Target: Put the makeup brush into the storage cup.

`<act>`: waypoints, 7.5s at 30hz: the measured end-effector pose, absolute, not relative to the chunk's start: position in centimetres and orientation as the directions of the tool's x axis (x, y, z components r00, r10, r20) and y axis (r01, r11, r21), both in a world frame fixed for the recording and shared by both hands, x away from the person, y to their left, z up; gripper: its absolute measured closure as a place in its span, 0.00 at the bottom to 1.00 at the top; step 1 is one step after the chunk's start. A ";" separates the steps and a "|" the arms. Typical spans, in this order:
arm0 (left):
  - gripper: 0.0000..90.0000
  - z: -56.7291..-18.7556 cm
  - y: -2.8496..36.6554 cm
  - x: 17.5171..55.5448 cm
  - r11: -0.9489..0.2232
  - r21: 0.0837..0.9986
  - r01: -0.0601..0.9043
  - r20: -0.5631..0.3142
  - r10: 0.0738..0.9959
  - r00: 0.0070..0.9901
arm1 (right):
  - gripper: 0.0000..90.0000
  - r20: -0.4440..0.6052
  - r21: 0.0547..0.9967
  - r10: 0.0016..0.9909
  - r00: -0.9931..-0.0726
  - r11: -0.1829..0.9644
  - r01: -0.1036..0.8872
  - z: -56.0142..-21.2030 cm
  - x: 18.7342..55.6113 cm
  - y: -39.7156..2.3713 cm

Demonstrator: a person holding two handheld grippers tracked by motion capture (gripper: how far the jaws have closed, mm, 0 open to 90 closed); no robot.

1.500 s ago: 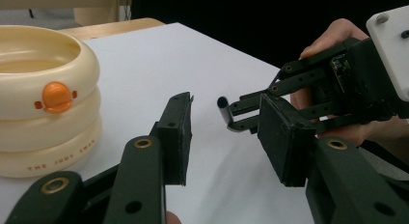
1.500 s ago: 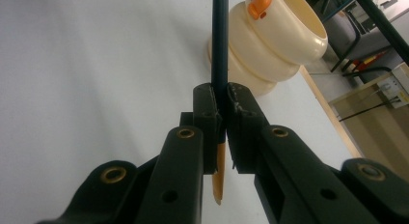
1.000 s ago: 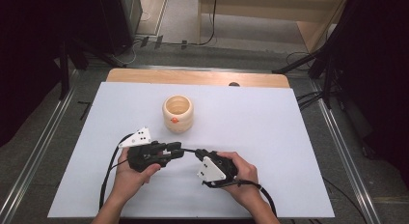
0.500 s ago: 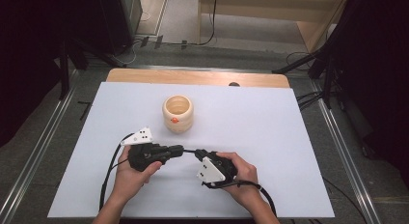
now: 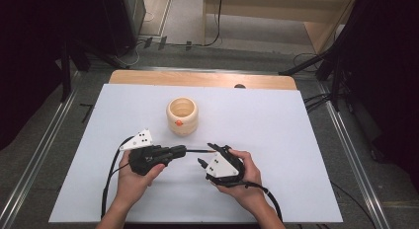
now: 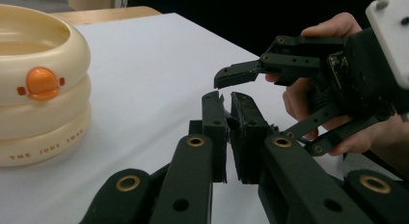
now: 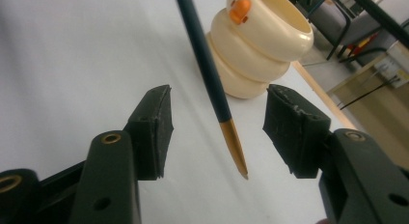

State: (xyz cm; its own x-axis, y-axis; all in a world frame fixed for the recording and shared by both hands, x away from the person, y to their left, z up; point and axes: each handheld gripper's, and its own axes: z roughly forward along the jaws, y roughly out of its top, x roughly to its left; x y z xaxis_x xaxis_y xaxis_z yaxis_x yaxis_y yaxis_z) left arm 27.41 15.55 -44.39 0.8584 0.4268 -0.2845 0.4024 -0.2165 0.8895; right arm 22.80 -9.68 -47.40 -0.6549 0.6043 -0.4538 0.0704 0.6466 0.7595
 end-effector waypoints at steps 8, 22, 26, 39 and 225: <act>0.96 -44.2 15.8 27.3 -0.189 0.903 0.386 -0.268 0.454 0.850 | 0.34 -0.231 0.880 0.744 -0.628 0.435 0.192 -46.6 22.9 -10.9; 0.96 -44.1 15.9 27.0 -0.140 0.930 0.341 -0.237 0.483 0.843 | 0.27 0.183 0.905 0.815 -0.550 0.079 0.418 -46.2 23.0 -11.3; 0.96 -44.1 15.8 26.8 -0.128 0.936 0.329 -0.229 0.489 0.842 | 0.26 0.258 0.892 0.810 -0.527 0.009 0.451 -46.2 22.9 -11.3; 0.96 -44.4 15.3 26.2 -0.101 0.951 0.294 -0.205 0.507 0.837 | 0.25 0.509 0.803 0.752 -0.419 -0.239 0.545 -46.6 22.6 -11.9; 0.04 -46.4 22.7 26.3 -0.103 0.945 0.311 -0.160 0.682 0.714 | 0.93 0.186 0.975 0.823 -0.537 -0.089 0.202 -39.3 33.6 -8.9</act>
